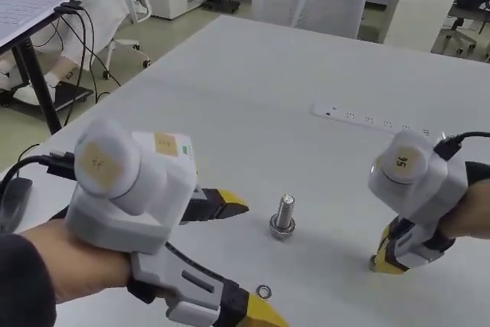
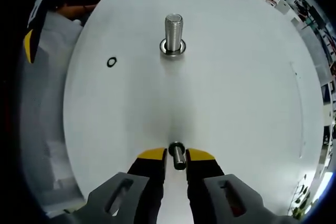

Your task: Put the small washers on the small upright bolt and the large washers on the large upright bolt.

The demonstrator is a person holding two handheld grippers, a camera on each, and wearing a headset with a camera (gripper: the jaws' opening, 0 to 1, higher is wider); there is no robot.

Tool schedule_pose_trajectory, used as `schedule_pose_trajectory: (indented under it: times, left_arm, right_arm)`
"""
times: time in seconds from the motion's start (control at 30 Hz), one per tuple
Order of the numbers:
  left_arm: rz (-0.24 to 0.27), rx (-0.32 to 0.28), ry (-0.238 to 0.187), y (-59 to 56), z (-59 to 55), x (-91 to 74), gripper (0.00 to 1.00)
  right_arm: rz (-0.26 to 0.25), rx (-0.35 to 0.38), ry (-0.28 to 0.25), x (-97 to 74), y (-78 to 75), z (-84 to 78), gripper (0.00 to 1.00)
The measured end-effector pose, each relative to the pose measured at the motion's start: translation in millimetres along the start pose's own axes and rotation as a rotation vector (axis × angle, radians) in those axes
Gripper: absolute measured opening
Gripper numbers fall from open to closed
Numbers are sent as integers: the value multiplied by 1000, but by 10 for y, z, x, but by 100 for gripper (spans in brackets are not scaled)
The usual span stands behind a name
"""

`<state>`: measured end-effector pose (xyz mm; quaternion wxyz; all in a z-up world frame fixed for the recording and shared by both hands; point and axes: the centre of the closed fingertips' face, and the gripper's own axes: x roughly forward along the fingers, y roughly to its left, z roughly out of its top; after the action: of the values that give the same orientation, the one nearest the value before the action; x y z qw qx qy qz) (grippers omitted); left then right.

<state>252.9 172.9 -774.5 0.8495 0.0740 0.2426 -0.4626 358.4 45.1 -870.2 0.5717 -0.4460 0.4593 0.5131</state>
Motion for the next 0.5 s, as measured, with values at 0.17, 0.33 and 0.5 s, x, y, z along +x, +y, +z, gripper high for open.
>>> schedule_pose_trajectory:
  times: [0.17, 0.33, 0.5]
  left_arm:
    - [2, -1, 0, 3, -3, -3, 84]
    - [1, 1, 0, 0, -3, -2, 84]
    - [1, 2, -1, -2, -4, -2, 84]
  right_arm:
    - [0, -3, 1, 13, 17, -8, 18]
    - [-2, 4, -3, 5, 16, -18, 20]
    - [-10, 13, -9, -10, 4, -41, 22]
